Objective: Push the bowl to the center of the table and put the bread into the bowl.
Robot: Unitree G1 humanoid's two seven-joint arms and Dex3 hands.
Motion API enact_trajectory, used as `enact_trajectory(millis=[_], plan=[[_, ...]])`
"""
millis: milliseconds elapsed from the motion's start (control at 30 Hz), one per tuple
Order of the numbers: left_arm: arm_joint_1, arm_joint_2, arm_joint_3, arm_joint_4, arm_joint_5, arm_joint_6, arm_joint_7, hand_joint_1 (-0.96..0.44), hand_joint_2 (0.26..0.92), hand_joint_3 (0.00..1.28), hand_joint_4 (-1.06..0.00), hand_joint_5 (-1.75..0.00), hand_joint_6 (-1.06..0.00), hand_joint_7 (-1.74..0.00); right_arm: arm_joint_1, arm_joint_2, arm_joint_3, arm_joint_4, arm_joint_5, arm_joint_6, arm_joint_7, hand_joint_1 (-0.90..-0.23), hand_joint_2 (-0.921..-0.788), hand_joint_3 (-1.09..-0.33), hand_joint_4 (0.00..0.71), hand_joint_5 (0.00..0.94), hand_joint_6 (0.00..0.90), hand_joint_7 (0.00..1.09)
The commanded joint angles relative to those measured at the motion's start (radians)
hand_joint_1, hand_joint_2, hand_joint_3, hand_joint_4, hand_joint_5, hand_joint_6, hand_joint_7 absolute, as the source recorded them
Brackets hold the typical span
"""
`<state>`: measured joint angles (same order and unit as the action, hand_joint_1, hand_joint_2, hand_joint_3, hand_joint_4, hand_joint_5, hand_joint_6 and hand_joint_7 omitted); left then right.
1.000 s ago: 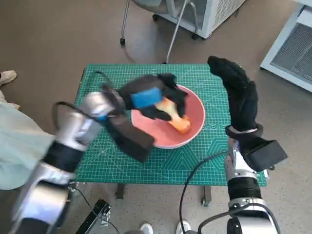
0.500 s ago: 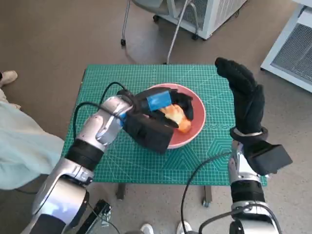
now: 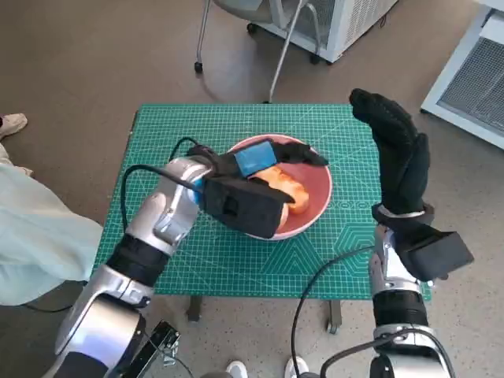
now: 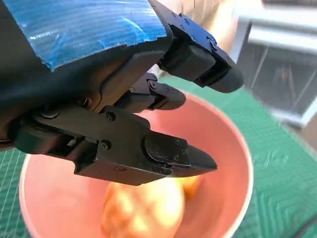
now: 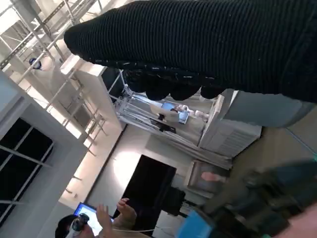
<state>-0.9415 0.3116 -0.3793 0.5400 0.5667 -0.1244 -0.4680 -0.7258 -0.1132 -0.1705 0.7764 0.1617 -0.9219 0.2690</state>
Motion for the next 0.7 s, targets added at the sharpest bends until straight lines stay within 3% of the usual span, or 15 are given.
enact_trajectory(millis=[33,233,400,700], plan=[[0.039,0.019,0.054,-0.062,-0.060,0.027,0.004,-0.25,0.921,0.09,-0.36,-0.02,-0.47,-0.15,0.015,0.007,0.001,-0.011,-0.003,0.023,-0.020,-0.421,-0.874,-0.707,0.422,0.006,0.122,0.86],[0.091,0.023,0.147,-0.143,-0.169,0.054,0.005,-0.27,0.921,0.09,-0.37,-0.02,-0.48,-0.14,0.013,0.003,0.004,-0.020,-0.011,0.031,-0.026,-0.428,-0.861,-0.730,0.422,0.005,0.122,0.87],[0.135,0.027,0.224,-0.176,-0.267,0.015,0.027,-0.29,0.921,0.09,-0.40,-0.03,-0.50,-0.15,0.006,-0.003,0.006,-0.019,-0.012,0.031,-0.023,-0.439,-0.863,-0.728,0.421,0.005,0.120,0.87],[0.211,0.005,0.365,-0.157,-0.417,-0.150,0.148,-0.22,0.921,0.08,-0.51,-0.07,-0.55,-0.18,-0.021,-0.013,0.008,-0.021,-0.015,0.033,-0.022,-0.460,-0.911,-0.641,0.419,0.003,0.111,0.89]])
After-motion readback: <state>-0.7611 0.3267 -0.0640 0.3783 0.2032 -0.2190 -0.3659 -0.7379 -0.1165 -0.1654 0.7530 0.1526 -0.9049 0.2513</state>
